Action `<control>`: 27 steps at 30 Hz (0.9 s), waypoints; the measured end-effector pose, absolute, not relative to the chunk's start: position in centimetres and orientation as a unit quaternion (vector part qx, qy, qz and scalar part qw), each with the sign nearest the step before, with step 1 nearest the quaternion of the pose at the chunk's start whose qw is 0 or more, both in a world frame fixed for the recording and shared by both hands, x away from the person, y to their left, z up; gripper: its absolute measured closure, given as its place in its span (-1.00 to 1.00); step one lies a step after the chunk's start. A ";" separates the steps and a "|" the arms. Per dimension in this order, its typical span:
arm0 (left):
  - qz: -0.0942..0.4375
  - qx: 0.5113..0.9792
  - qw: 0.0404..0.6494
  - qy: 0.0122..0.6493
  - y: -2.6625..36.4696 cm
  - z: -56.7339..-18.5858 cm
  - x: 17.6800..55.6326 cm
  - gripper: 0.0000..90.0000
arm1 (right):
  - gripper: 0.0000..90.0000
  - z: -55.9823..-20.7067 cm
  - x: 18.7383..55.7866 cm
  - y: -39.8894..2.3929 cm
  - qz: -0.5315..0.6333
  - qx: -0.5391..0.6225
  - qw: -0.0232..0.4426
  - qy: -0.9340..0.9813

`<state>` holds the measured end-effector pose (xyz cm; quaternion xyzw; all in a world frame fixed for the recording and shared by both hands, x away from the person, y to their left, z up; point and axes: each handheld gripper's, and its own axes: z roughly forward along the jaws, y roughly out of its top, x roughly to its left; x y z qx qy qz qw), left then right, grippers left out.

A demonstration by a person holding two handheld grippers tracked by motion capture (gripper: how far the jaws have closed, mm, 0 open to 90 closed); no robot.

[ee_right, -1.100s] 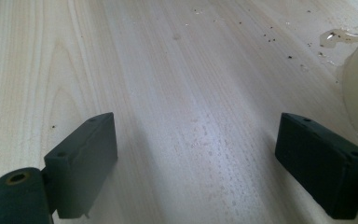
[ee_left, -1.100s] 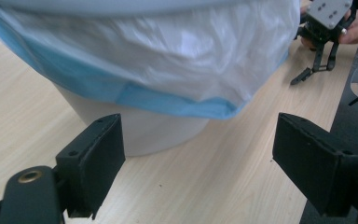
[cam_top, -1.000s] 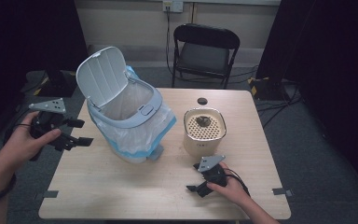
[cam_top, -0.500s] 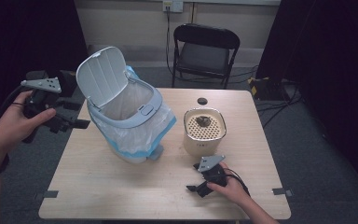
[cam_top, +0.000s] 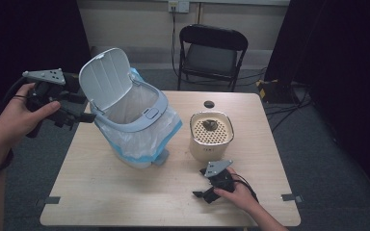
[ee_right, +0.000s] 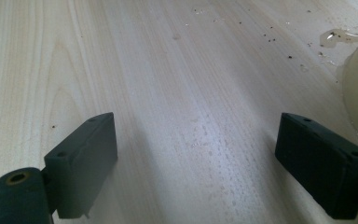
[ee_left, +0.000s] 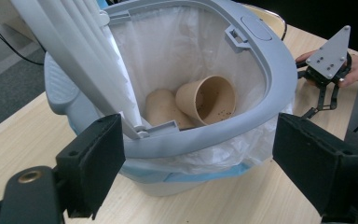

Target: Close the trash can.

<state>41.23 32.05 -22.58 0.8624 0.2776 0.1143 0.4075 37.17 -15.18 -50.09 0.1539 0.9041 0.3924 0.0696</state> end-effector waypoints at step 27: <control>0.133 0.850 0.414 0.297 32.2 -22.3 42.7 -0.64 | -0.74 -50.1 37.1 -15.1 0.392 0.155 0.071 0.904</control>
